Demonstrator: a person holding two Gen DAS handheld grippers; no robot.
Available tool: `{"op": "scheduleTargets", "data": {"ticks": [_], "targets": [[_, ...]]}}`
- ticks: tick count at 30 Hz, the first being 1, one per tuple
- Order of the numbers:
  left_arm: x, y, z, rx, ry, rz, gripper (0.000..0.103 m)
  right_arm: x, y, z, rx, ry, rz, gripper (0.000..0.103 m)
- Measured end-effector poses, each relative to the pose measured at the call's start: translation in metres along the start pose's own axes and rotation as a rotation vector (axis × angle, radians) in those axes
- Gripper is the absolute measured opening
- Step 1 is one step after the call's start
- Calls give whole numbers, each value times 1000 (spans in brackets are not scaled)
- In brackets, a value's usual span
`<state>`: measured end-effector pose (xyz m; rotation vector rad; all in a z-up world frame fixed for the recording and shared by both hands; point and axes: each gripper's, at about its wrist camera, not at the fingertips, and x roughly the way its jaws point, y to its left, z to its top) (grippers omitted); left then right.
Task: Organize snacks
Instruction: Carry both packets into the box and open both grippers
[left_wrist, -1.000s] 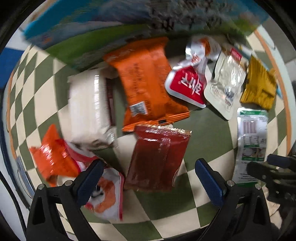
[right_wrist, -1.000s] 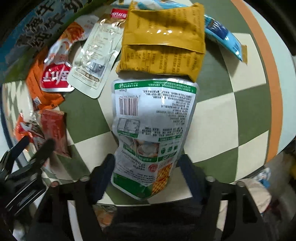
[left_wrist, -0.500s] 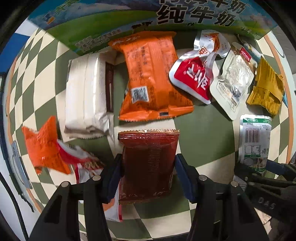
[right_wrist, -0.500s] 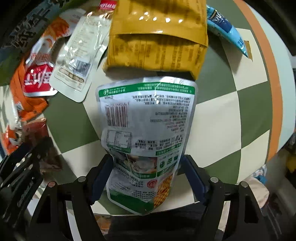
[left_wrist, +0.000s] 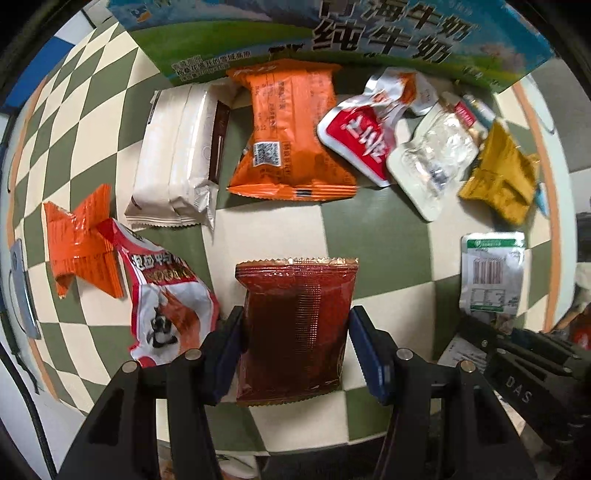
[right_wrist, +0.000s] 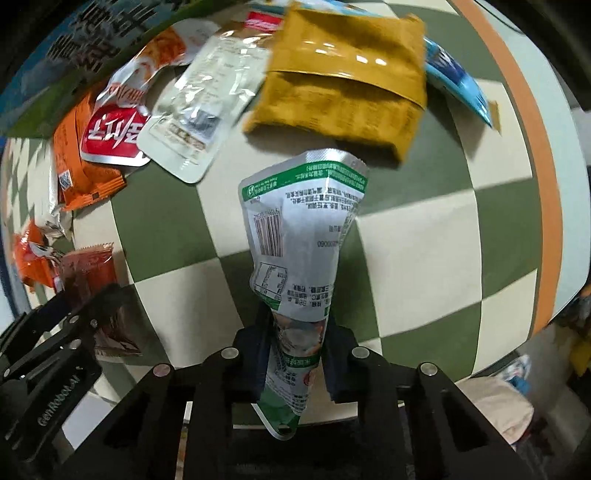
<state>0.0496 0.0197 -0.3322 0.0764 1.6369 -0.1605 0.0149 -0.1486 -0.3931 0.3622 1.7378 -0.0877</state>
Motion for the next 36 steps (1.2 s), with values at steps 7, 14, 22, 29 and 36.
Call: {"op": "scheduleTargets", "data": {"ticks": [7,14,22,29,36], "targets": [[-55,3,-20,-44,-31,-129,54,-38,-23,-3,-11,-59,79,24],[-141,16,25,-40,-118,-214,54,-120,-11,9,-87,-177,206,24],[-183,-8,158,-74,-209,-223,54,-242,24,57,-212,-264,274,24],[-183,-1,257,-115,-210,-188,54,-268,80,162,-290,-308,266,24],[-127,9,341,-150,-92,-214,54,-217,125,267,-312,-253,237,24]]}}
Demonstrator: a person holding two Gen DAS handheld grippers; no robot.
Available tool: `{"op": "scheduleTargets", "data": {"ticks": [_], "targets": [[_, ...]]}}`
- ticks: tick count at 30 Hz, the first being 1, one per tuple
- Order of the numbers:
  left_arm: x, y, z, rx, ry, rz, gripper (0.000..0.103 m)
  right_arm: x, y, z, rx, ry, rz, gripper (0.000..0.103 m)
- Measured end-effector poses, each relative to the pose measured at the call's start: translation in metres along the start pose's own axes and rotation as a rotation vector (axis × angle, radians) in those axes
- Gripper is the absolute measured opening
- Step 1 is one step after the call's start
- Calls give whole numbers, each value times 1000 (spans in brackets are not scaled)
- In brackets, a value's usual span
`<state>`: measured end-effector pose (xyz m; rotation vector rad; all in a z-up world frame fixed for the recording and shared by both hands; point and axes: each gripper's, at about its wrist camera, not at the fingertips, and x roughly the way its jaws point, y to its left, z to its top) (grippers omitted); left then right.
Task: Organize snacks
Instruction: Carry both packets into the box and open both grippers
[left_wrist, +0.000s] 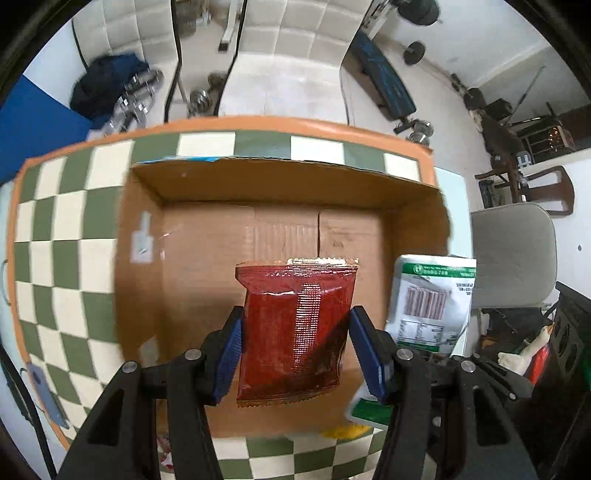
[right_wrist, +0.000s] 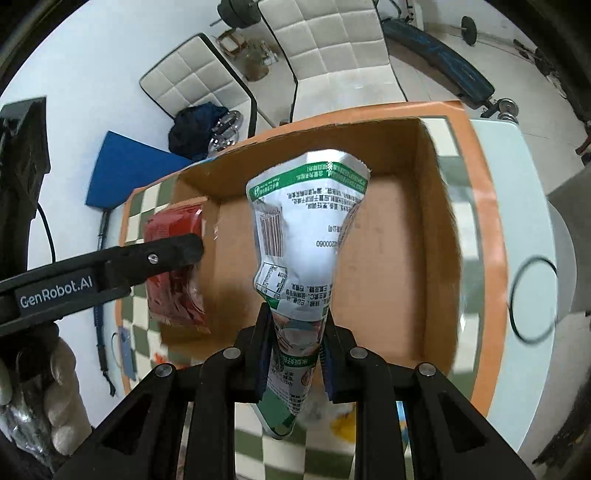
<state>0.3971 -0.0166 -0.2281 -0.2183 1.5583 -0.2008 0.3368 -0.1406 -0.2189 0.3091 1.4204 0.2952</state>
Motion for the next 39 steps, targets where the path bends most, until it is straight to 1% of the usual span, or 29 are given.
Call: {"op": "scheduleTargets", "data": {"ticks": [4,9,14,18,20,21,22,23,24,25,26,27,32,39], "targets": [[41,6,30,-7,70,11,54,52,-9,30,-13,53,-32,24],[75,14,42,-21,114,11,54,101,-19,50,-22,119,-69,24],[93,18,44,-37,137,-4,54,131,-27,56,-30,160,-96,24],[97,17,40,-34,140,27,54,139,-30,59,-39,168,-110,25],[96,16,38,-36,139,33,54,142,-31,60,-48,183,-115,27],[94,15,37,-28,135,38,56,143,-31,61,-49,193,-119,32],[92,17,37,-26,126,46,56,143,-32,62,-46,204,-125,40],[89,16,35,-25,120,52,61,142,-32,64,-41,208,-129,43],[86,16,33,-24,115,57,68,140,-30,66,-42,207,-132,55],[82,16,32,-24,106,61,72,137,-30,67,-44,199,-132,74],[76,16,30,-22,96,68,80,135,-30,67,-44,191,-133,82],[71,18,28,-20,89,68,81,131,-30,68,-45,182,-133,85],[37,18,17,-29,30,74,86,103,-29,65,-45,153,-153,86],[-10,15,-11,-12,-47,73,86,60,-11,41,-56,101,-172,88]]}}
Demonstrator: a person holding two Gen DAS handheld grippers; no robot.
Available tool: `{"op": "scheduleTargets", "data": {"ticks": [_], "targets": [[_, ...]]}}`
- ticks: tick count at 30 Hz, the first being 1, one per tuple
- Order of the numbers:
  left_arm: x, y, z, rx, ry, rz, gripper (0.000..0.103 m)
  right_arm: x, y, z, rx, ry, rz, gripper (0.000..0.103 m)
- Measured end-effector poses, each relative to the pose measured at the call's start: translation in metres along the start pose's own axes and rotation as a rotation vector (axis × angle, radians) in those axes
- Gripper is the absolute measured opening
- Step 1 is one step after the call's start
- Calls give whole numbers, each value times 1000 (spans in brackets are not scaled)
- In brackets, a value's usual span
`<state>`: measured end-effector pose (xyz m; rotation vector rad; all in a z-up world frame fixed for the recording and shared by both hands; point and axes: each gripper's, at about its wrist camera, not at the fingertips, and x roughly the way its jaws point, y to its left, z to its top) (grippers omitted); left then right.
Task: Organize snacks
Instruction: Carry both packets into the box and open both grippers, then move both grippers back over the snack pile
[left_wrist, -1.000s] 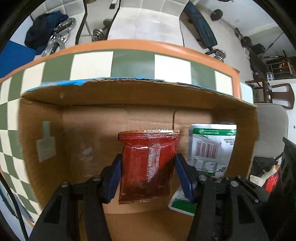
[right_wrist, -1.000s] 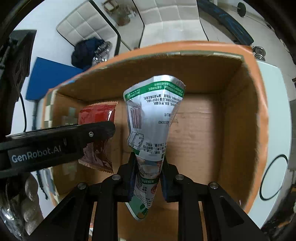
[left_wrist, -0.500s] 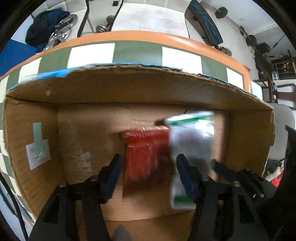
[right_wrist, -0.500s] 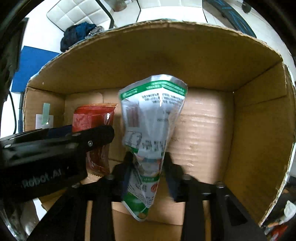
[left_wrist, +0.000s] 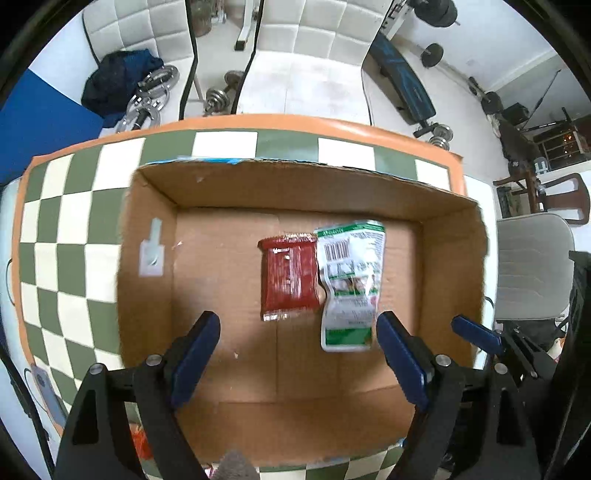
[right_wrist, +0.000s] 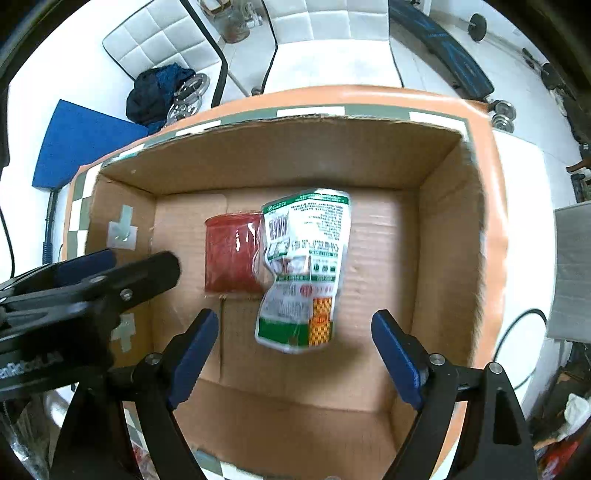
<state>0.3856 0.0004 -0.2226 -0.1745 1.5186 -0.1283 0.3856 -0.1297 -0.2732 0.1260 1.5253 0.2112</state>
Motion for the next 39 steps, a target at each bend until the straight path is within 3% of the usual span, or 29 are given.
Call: {"op": "scheduleTargets", "data": {"ticks": [14,20,26,32,39], "targets": [[-73,-14,-71,33,-142,22,86,-80,17,-76,15,-117,44,88],[-84,0,-131,67,-203,99,87,-95,19,-127,0,-129,67,89],[-27,46,-210,46,-74,182,86,-56,17,-189,-45,-11,22,91],[40,101,-261,-37,96,210,86,3,20,-227,38,108,117,91],[94,134,-273,-41,210,228,86,41,62,-233,26,161,161,91]]}}
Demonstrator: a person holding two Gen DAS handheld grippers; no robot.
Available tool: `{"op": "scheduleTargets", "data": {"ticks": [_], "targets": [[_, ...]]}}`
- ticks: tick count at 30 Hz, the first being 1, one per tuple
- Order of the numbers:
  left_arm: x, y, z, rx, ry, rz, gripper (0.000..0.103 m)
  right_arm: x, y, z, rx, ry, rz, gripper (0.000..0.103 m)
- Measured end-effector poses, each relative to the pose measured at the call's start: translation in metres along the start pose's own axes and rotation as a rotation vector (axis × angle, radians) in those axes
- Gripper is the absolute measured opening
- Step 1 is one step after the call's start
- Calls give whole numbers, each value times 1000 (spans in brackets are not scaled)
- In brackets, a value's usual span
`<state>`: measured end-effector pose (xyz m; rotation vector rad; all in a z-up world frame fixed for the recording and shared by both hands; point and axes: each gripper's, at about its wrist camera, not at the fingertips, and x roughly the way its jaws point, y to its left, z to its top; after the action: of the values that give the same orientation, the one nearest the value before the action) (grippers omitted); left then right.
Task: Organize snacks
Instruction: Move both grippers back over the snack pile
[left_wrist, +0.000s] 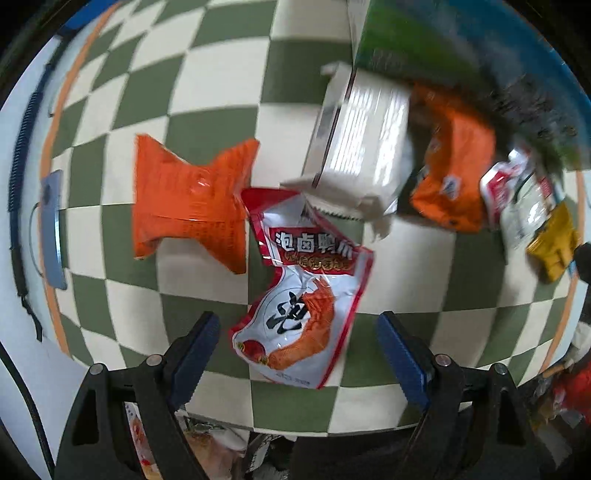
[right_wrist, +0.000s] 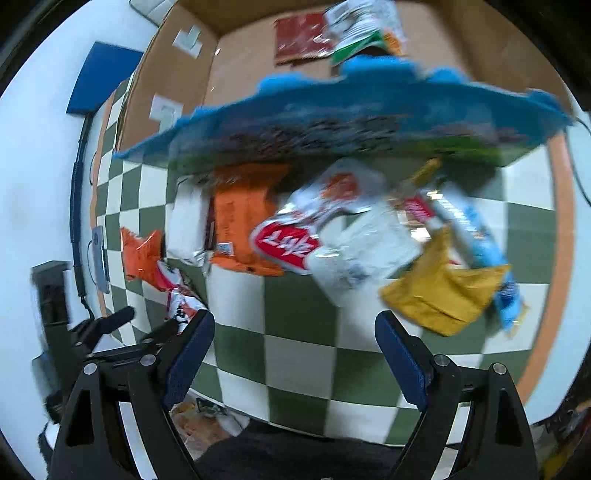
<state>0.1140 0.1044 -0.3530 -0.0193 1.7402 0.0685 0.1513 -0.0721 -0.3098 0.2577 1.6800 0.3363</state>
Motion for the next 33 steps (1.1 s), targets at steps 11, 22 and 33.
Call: {"op": "scheduleTargets", "data": {"ticks": [11,22,33], "targets": [[36,-6,12,21,58,-33,78,23,42,21,-70,15,-40,91],[12,-19,-12,-50,15,-79,27,63,58,45,-52,15,-91,91],[17,4,-37,-174,16,-160,26,80,71,56,-76,-21,-220,63]]}}
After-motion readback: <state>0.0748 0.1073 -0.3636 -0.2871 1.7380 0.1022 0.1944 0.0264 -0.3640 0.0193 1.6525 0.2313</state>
